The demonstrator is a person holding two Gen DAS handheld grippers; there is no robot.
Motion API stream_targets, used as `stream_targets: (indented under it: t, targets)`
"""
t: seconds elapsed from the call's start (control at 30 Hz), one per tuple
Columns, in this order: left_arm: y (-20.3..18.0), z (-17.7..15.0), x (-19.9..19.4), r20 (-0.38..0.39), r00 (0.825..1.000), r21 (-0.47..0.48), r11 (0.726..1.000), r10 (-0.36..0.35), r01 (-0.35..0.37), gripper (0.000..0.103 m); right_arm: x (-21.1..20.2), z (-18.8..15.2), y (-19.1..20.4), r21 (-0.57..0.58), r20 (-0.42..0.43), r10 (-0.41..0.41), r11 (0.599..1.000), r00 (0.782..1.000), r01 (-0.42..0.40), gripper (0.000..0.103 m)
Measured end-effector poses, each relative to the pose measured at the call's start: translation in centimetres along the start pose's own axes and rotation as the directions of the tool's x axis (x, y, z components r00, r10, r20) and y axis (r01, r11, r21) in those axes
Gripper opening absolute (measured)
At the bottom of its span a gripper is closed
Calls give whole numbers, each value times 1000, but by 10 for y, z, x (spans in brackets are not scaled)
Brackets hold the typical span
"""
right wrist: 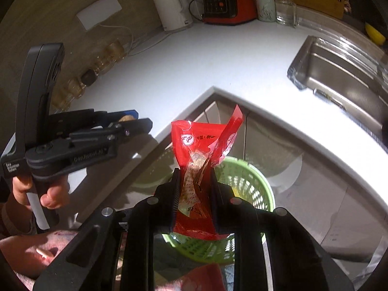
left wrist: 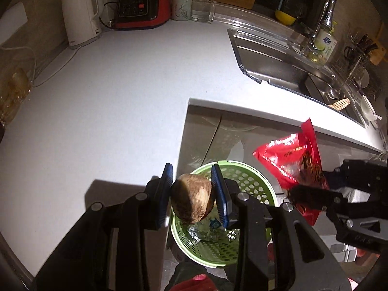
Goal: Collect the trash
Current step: 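Carry the nut and red packet over the green basket with both grippers, then release the red packet into the basket with the right gripper while the left releases the nut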
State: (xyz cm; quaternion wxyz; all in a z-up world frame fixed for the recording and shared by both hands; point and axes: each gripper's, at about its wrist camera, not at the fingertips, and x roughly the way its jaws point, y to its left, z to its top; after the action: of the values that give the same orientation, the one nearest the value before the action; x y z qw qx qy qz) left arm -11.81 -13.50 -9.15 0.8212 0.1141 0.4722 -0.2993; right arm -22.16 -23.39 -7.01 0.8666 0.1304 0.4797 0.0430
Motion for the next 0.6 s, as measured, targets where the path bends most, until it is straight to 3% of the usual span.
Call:
stream_targets:
  t: [0.23, 0.6]
  targets:
    - [-3, -13, -8, 3, 1000, 5, 1000, 0, 0, 32, 6, -22, 0, 14, -26, -26, 1000, 999, 26, 23]
    - [0, -23, -8, -15, 1000, 10, 1000, -2, 2, 32, 78, -50, -24, 33, -168, -87, 995, 982, 94, 24]
